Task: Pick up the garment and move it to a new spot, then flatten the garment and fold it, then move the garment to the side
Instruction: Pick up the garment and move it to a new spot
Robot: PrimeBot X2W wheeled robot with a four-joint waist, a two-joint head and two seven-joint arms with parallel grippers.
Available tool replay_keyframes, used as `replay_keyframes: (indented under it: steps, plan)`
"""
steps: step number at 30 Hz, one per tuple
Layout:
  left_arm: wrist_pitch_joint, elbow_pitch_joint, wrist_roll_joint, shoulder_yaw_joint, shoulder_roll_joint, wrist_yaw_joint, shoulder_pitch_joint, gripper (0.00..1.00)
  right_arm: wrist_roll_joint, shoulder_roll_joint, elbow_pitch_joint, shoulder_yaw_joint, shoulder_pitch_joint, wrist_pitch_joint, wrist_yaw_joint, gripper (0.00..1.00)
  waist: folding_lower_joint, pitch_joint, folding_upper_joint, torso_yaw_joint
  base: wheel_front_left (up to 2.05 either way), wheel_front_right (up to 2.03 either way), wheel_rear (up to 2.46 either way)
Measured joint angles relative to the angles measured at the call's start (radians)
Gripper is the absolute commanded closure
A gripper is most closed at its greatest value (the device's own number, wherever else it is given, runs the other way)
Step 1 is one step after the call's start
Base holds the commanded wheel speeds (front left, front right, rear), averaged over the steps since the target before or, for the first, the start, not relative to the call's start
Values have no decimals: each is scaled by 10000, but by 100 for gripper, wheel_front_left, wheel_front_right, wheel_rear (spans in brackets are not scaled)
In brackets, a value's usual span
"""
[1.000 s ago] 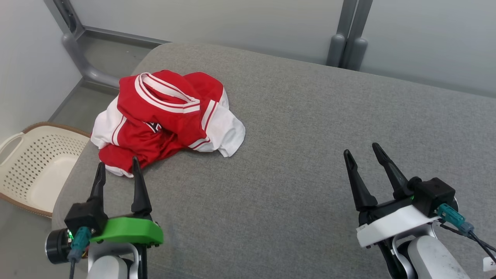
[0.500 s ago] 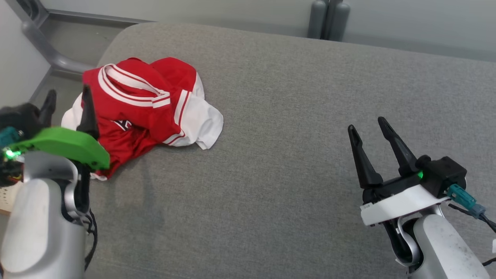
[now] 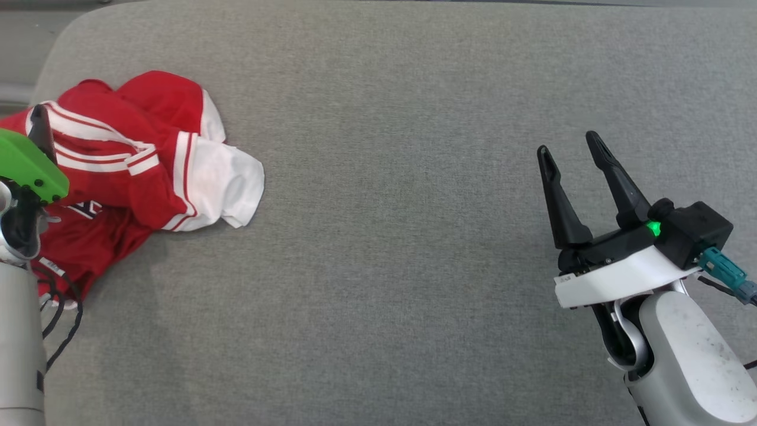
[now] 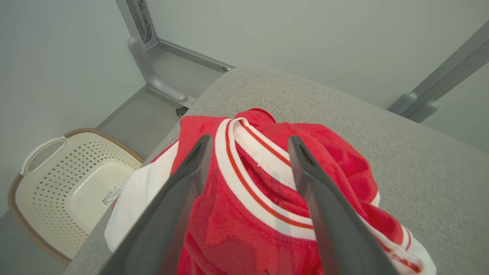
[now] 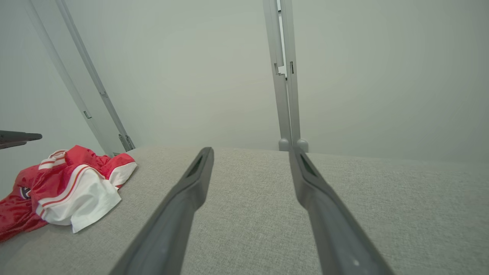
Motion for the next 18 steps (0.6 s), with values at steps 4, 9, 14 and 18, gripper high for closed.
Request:
replay_keyframes:
  steps: [4,9,14,18]
  plan:
    - [274,1133,-6,15,291,4,-342,0,38,23,-65,73,-225,0,-2,0,0,343,0,-470,0,0,0]
    - [915,2291,-79,-77,522,-117,-521,0,65,81,-111,59,-331,0,-2,0,0,701,0,-996,0,0,0]
    - [1104,2805,-38,-203,637,-94,-676,32,104,100,-100,-12,-335,0,-2,0,0,973,0,-1388,0,0,0]
    - [895,3045,-40,-249,681,-249,-695,100,104,151,-59,-23,-334,0,-2,0,-1,982,0,-1492,0,0,0]
